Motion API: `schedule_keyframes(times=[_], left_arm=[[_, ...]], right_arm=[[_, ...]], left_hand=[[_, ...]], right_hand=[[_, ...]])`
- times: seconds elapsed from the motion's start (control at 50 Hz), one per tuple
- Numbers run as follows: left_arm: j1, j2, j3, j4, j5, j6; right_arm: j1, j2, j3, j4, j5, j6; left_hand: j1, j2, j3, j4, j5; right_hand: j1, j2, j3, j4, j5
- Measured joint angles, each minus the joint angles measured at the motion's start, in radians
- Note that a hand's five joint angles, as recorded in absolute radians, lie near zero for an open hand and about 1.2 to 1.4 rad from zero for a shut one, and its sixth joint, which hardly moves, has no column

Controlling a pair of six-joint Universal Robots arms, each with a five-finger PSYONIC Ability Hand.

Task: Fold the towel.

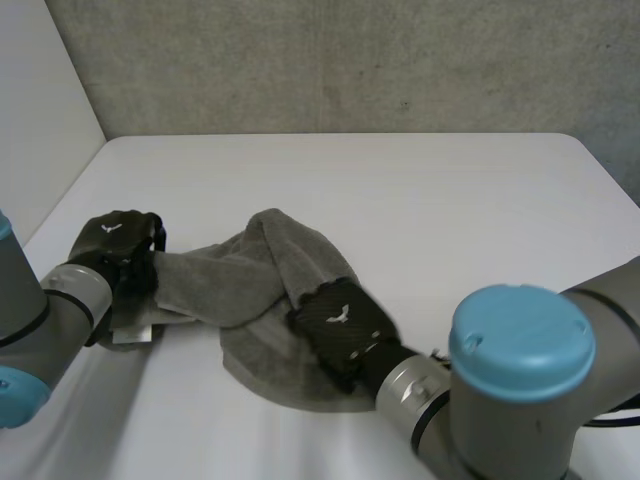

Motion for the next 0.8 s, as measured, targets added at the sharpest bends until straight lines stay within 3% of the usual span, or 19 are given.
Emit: schedule_keyframes(times=[0.14,0.28,0.4,0.52,0.64,0.8], left_arm=[[0.049,-0.017,0.008,0.004,0.051,-0.003],[0.073,-0.027,0.018,0.006,0.086,-0.007],[0.084,-0.027,0.020,0.006,0.089,-0.008],[0.088,-0.024,0.013,0.004,0.087,-0.008],[0.079,-0.015,-0.005,0.002,0.087,-0.008],[0.068,0.005,-0.020,0.001,0.086,-0.010]], right_arm=[[0.068,0.061,-0.056,-0.004,-0.027,0.020],[0.076,0.178,-0.141,-0.002,-0.020,0.014],[0.067,0.228,-0.169,0.001,-0.017,0.003],[0.037,0.170,-0.117,0.006,-0.014,0.002],[-0.092,0.037,0.003,0.006,-0.017,0.011],[-0.205,-0.015,0.101,0.008,-0.022,0.064]], left_hand=[[0.000,0.000,0.000,-0.001,0.000],[0.000,0.000,0.000,-0.001,0.000],[0.000,0.000,0.000,0.000,0.000],[0.000,0.000,0.001,-0.001,0.000],[0.000,0.000,0.001,-0.001,0.000],[0.000,0.000,0.001,-0.001,0.000]], right_hand=[[-0.017,-0.012,-0.013,-0.011,-0.016],[-0.213,-0.227,-0.211,-0.208,-0.208],[-0.235,-0.248,-0.235,-0.237,-0.239],[-0.235,-0.248,-0.235,-0.237,-0.235],[-0.231,-0.245,-0.232,-0.233,-0.197],[-0.229,-0.245,-0.230,-0.233,-0.190]])
